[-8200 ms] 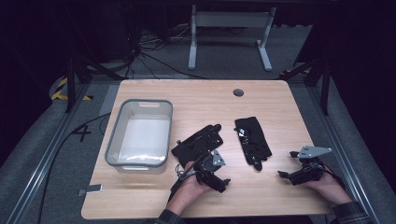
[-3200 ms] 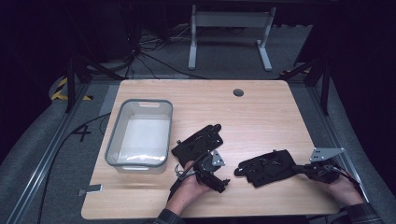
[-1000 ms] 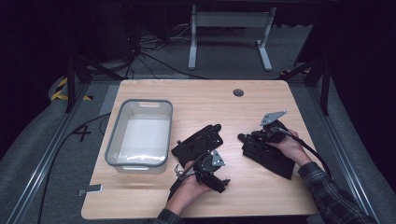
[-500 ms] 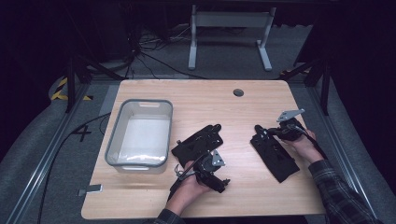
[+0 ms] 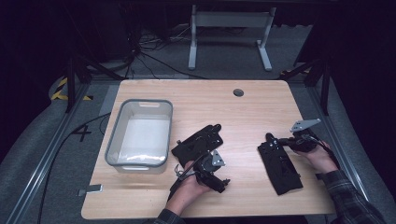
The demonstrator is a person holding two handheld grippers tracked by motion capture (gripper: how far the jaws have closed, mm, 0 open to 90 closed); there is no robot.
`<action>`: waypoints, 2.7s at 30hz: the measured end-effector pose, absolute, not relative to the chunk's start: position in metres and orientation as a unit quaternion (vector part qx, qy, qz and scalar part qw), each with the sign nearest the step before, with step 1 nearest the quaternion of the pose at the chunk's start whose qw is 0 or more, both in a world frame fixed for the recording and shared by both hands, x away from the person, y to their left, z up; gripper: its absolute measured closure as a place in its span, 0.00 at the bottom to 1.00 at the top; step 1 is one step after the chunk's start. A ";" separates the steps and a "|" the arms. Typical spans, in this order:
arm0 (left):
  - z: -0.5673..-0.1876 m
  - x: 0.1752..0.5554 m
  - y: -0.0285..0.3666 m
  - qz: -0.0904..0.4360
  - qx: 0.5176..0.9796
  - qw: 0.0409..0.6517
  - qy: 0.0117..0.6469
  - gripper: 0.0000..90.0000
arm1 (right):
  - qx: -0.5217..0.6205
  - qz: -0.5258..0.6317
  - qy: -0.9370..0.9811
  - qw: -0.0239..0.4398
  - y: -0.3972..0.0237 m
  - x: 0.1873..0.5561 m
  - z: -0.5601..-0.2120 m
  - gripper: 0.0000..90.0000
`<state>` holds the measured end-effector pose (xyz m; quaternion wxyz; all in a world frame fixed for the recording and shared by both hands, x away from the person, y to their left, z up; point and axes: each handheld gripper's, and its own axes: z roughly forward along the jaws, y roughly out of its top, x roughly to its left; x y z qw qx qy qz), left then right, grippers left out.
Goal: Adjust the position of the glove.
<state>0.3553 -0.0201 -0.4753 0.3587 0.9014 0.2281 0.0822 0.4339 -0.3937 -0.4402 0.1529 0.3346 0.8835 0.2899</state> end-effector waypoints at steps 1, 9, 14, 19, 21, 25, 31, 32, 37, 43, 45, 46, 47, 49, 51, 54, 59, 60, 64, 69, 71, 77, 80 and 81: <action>-0.475 0.355 -0.020 0.082 0.901 0.359 0.228 0.00 | 0.334 0.291 0.884 0.148 -0.396 0.430 -0.440 1.00; -0.475 0.355 -0.020 0.082 0.901 0.359 0.228 0.00 | 0.340 0.312 0.875 0.147 -0.409 0.408 -0.437 1.00; -0.475 0.355 -0.020 0.082 0.901 0.359 0.228 0.00 | 0.366 0.332 0.853 0.169 -0.418 0.405 -0.437 0.78; -0.475 0.355 -0.020 0.083 0.902 0.358 0.228 0.00 | 0.393 0.330 0.837 0.192 -0.428 0.406 -0.446 0.50; -0.475 0.355 -0.020 0.083 0.902 0.358 0.228 0.00 | 0.406 0.330 0.830 0.194 -0.431 0.407 -0.448 0.47; -0.475 0.356 -0.020 0.082 0.902 0.358 0.227 0.00 | 0.428 0.340 0.811 0.209 -0.440 0.408 -0.455 0.31; -0.469 0.355 -0.020 0.077 0.910 0.341 0.222 0.06 | 0.436 0.334 0.808 0.212 -0.440 0.412 -0.461 0.19; -0.468 0.355 -0.020 0.077 0.910 0.341 0.224 0.11 | 0.436 0.335 0.808 0.211 -0.440 0.412 -0.462 0.19; -0.456 0.359 -0.014 0.086 0.906 0.340 0.235 0.31 | 0.444 0.334 0.807 0.201 -0.442 0.414 -0.462 0.17; -0.440 0.366 -0.013 0.095 0.899 0.345 0.253 0.74 | 0.442 0.340 0.805 0.202 -0.442 0.416 -0.463 0.15; -0.437 0.370 -0.013 0.099 0.897 0.345 0.259 0.86 | 0.444 0.341 0.803 0.204 -0.442 0.417 -0.464 0.15; -0.436 0.374 -0.013 0.095 0.894 0.345 0.269 0.92 | 0.445 0.342 0.802 0.204 -0.441 0.417 -0.464 0.14; -0.435 0.376 -0.013 0.095 0.893 0.342 0.275 0.97 | 0.444 0.343 0.802 0.205 -0.441 0.417 -0.464 0.14; -0.434 0.383 -0.013 0.097 0.891 0.339 0.287 1.00 | 0.444 0.344 0.801 0.205 -0.441 0.418 -0.465 0.14; -0.432 0.389 -0.012 0.105 0.886 0.336 0.301 1.00 | 0.444 0.344 0.801 0.205 -0.441 0.418 -0.465 0.14; -0.431 0.400 -0.011 0.116 0.882 0.325 0.322 1.00 | 0.444 0.344 0.801 0.205 -0.441 0.418 -0.465 0.14; -0.435 0.413 -0.010 0.126 0.877 0.310 0.346 1.00 | 0.444 0.344 0.801 0.205 -0.441 0.418 -0.465 0.14; -0.437 0.415 -0.010 0.127 0.878 0.303 0.349 1.00 | 0.444 0.344 0.801 0.205 -0.441 0.418 -0.465 0.14; -0.446 0.421 -0.010 0.117 0.882 0.287 0.355 1.00 | 0.444 0.344 0.801 0.205 -0.441 0.418 -0.465 0.14; -0.449 0.423 -0.017 0.106 0.885 0.293 0.347 1.00 | 0.444 0.344 0.801 0.205 -0.441 0.418 -0.465 0.14; -0.449 0.422 -0.022 0.099 0.888 0.297 0.338 1.00 | 0.444 0.344 0.801 0.205 -0.441 0.418 -0.465 0.14; -0.448 0.422 -0.048 0.086 0.900 0.300 0.304 1.00 | 0.444 0.344 0.801 0.205 -0.441 0.418 -0.465 0.14; -0.448 0.422 -0.062 0.073 0.904 0.307 0.290 1.00 | 0.444 0.344 0.801 0.205 -0.441 0.418 -0.465 0.14; -0.448 0.422 -0.067 0.070 0.906 0.307 0.283 1.00 | 0.444 0.344 0.801 0.205 -0.441 0.418 -0.465 0.14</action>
